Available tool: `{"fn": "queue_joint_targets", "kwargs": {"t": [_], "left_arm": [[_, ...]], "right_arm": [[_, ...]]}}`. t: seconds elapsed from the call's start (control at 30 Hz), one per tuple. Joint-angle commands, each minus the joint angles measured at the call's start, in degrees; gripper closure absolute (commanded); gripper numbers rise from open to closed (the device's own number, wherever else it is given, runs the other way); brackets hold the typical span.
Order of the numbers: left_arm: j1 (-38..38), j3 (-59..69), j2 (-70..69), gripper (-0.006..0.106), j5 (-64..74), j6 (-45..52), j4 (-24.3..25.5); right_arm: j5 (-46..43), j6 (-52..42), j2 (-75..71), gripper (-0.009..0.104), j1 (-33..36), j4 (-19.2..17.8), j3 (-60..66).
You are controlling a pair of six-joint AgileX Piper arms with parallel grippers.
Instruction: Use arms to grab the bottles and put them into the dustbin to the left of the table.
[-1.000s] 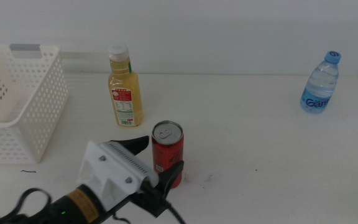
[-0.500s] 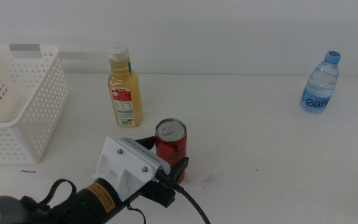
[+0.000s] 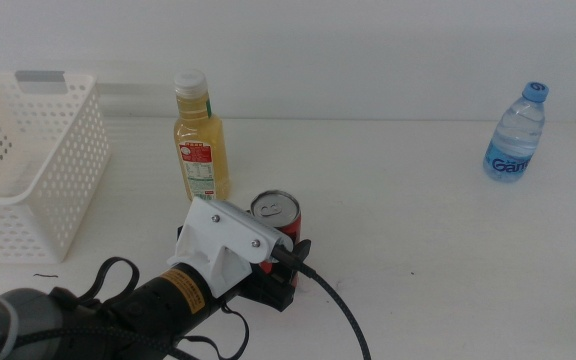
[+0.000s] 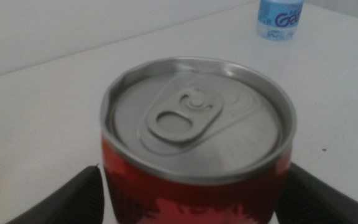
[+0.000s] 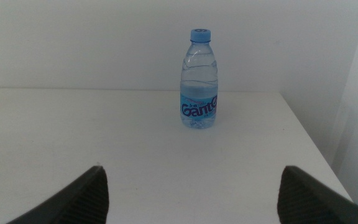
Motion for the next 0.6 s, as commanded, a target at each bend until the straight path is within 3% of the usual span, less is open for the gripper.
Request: {"fn": "queue_joint_targets", "kwargs": {"t": [0.0,0.57], "left_arm": [[-0.16,-0.97,0.17,0.007,1.42,-0.04,-0.61],[-0.16,-0.97,4.03,0.007,-0.49,-0.53,-0.80]], "right_arm": [[-0.67,-0.10,-0.28,0.007,-0.40,-0.57,0.20],[-0.67,-0.10,-0.28,0.007,-0.40,-0.57,0.20]]}}
